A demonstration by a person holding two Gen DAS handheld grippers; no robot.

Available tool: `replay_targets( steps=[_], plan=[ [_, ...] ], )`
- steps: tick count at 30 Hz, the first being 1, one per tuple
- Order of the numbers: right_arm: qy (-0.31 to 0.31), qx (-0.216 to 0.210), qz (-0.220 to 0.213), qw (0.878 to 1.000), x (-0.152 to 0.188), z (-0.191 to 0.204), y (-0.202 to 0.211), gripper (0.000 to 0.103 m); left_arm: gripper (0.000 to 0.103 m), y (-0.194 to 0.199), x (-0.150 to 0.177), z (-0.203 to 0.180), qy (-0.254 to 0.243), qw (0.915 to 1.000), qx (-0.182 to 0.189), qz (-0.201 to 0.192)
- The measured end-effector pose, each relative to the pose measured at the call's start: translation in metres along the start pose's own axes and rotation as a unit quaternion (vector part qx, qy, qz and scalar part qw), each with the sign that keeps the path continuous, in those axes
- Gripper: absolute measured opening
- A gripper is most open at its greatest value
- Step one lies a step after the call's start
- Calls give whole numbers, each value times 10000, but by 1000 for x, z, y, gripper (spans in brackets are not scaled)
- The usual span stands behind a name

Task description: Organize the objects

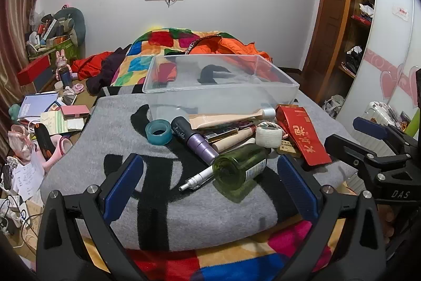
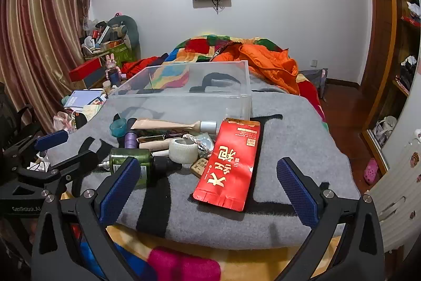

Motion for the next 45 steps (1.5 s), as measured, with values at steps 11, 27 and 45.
replay_targets(
  steps=[11,27,45],
  plan=[
    [-68,-37,35,10000,-1,-2,-1,103,103,2,0,-3,-69,10000,-10,-5],
    [-69,-89,98,9999,2,1,-1,103,103,3,2,-2,37,10000,62,27],
    [-99,-95,130,9998,2,1,-2,103,103,3,2,-4,27,10000,77,37]
  ],
)
Point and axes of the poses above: each gripper's, at about its wrist camera, not at the fingertips, and y roughly against the way its jaws point, z to its left, x to its underside, the point moved 9 cm from there along -y, roughly the way its jaws point, and after that the axes turned 1 degree about y, right-handed, at the moved point
